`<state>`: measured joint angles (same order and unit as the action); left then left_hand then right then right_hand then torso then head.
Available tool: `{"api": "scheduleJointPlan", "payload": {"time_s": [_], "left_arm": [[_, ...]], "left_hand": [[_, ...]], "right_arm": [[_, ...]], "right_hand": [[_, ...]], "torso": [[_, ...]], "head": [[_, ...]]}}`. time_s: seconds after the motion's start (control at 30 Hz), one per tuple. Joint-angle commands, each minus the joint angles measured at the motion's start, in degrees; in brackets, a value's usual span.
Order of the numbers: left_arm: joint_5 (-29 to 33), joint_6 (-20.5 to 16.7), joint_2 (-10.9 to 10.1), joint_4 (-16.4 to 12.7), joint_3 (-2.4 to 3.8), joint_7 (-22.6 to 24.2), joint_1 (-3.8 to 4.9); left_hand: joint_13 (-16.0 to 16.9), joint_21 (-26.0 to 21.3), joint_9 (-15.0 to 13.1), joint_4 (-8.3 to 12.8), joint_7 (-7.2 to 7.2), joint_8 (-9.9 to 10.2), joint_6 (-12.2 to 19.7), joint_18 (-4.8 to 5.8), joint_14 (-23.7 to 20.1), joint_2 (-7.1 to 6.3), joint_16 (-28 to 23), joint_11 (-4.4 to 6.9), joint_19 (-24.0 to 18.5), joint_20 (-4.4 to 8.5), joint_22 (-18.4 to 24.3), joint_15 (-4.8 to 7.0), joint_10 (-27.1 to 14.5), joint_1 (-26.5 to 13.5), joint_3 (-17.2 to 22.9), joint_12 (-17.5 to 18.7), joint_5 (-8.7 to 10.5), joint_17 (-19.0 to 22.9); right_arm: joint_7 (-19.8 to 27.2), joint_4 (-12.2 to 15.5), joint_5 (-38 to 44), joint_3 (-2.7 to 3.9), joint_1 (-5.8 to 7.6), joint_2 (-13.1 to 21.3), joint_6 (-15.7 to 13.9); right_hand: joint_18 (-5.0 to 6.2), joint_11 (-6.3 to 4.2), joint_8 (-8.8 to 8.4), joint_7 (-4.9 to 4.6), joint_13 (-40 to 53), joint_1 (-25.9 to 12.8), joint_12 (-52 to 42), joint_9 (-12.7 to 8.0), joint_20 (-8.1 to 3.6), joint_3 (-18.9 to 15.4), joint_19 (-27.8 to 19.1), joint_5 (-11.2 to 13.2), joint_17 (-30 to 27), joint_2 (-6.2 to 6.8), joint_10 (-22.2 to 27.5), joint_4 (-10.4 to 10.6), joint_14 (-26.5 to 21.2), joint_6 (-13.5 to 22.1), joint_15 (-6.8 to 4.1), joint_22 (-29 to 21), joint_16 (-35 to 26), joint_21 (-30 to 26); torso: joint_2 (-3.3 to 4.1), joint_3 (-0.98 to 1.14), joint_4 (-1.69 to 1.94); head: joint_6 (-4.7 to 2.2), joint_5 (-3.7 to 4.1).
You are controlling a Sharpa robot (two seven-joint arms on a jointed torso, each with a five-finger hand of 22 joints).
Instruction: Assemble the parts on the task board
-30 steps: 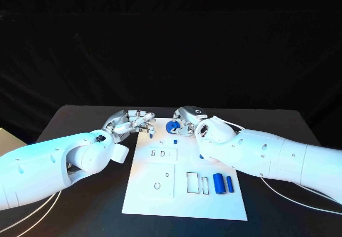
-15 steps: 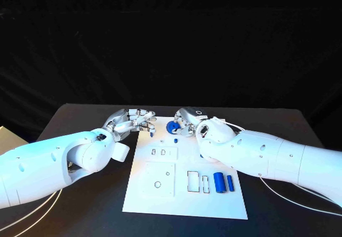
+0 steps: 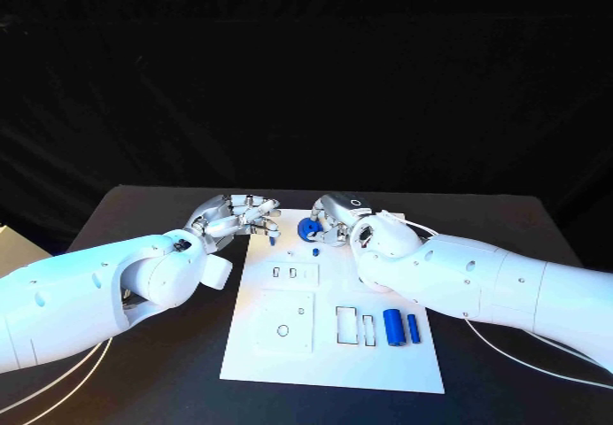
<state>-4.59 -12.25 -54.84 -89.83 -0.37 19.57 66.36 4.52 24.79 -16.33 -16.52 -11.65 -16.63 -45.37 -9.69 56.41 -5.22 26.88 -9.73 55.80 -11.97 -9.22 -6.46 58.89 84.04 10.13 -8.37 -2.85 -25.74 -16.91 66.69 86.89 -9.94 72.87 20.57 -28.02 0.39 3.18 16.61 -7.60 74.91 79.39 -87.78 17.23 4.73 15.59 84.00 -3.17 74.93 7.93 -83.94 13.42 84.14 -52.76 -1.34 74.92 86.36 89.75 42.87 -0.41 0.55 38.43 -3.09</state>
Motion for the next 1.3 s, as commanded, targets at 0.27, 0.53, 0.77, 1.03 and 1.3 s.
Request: {"api": "scheduleJointPlan", "payload": {"time_s": [0.27, 0.53, 0.77, 1.03, 1.3], "left_arm": [[0.0, 0.4, 0.1, -0.1, 0.05, 0.7, 0.1], [0.0, 0.4, 0.1, 0.0, 0.05, 0.6, 0.1], [0.0, 0.4, 0.2, 0.1, 0.05, 0.5, 0.1], [-0.1, 0.4, 0.2, 0.2, 0.05, 0.5, 0.1], [-0.1, 0.4, 0.2, 0.2, 0.05, 0.5, 0.1]], "left_hand": [[0.1, -0.3, -0.1, 0.2, -2.02, 0.2, 0.2, -0.77, -0.1, 0.21, -0.2, -0.23, -0.1, -0.04, 0.1, -0.05, 0.0, 0.0, 0.1, 0.3, -0.02, -0.1], [0.1, -0.3, -0.1, 0.2, -2.02, 0.2, 0.2, -0.77, -0.1, 0.21, -0.2, -0.23, -0.1, -0.04, 0.1, -0.05, 0.0, 0.0, 0.1, 0.3, -0.02, -0.1], [0.1, -0.4, -0.2, 0.2, -2.02, 0.3, 0.2, -0.77, 0.0, 0.22, -0.4, -0.22, 0.0, -0.03, 0.2, -0.04, 0.1, 0.1, 0.1, 0.3, -0.02, -0.3], [0.1, -0.4, -0.2, 0.2, -2.02, 0.3, 0.2, -0.77, 0.0, 0.22, -0.4, -0.22, 0.0, -0.03, 0.2, -0.04, 0.1, 0.1, 0.1, 0.3, -0.02, -0.3], [0.1, -0.4, -0.2, 0.2, -2.02, 0.3, 0.2, -0.77, 0.0, 0.22, -0.4, -0.22, 0.0, -0.03, 0.2, -0.04, 0.1, 0.1, 0.1, 0.3, -0.02, -0.3]], "right_arm": [[0.8, -0.1, 0.3, -0.05, -0.15, -0.4, 0.4], [1.1, -0.1, -0.2, -0.05, -0.16, -0.3, -0.1], [0.9, -0.1, -0.3, -0.06, -0.16, -0.3, -0.7], [1.1, -0.1, -0.5, -0.06, -0.16, -0.3, -1.0], [1.9, 0.1, -3.6, -0.06, -0.16, -0.2, 2.8]], "right_hand": [[-0.39, -0.21, -0.45, 0.01, 11.2, -0.6, 0.5, -0.2, -0.3, 0.5, 6.0, -0.3, 2.5, 1.08, -2.7, -0.1, 3.0, 0.5, -0.21, 15.1, -0.4, 0.2], [-0.39, 0.14, -1.69, -0.39, 10.4, -1.6, 1.2, -0.8, -0.15, 0.4, 6.0, -0.2, 3.1, 2.06, -1.9, 0.0, 3.1, 1.9, 0.02, 15.1, -0.4, 0.2], [-0.39, 0.43, -2.42, -0.78, 9.6, -2.1, 1.9, -1.1, 0.1, 0.1, 6.0, -0.3, 3.4, 2.47, -1.1, 0.3, 3.2, 2.8, 0.38, 15.1, -0.3, 0.2], [-0.39, 0.47, -2.47, -0.81, 9.5, -2.2, 2.0, -1.1, 0.13, 0.1, 6.0, -0.3, 3.4, 2.46, -1.0, 0.3, 3.2, 2.8, 0.42, 15.1, -0.3, 0.2], [-0.39, 0.78, -3.15, -1.06, 9.6, -8.8, 2.1, -1.5, 0.66, -2.2, 6.0, -0.3, 3.9, 1.2, -1.0, 3.3, 3.3, 3.0, 0.85, 15.1, -0.4, 0.2]], "torso": [[0.03, -0.01, 0.02], [-0.01, -0.01, 0.0], [0.0, 0.0, 0.0], [0.03, 0.02, 0.0], [0.05, 0.02, 0.04]], "head": [[-0.12, 0.08], [0.0, -0.01], [0.0, 0.06], [-0.16, -0.03], [-0.18, -0.03]]}}
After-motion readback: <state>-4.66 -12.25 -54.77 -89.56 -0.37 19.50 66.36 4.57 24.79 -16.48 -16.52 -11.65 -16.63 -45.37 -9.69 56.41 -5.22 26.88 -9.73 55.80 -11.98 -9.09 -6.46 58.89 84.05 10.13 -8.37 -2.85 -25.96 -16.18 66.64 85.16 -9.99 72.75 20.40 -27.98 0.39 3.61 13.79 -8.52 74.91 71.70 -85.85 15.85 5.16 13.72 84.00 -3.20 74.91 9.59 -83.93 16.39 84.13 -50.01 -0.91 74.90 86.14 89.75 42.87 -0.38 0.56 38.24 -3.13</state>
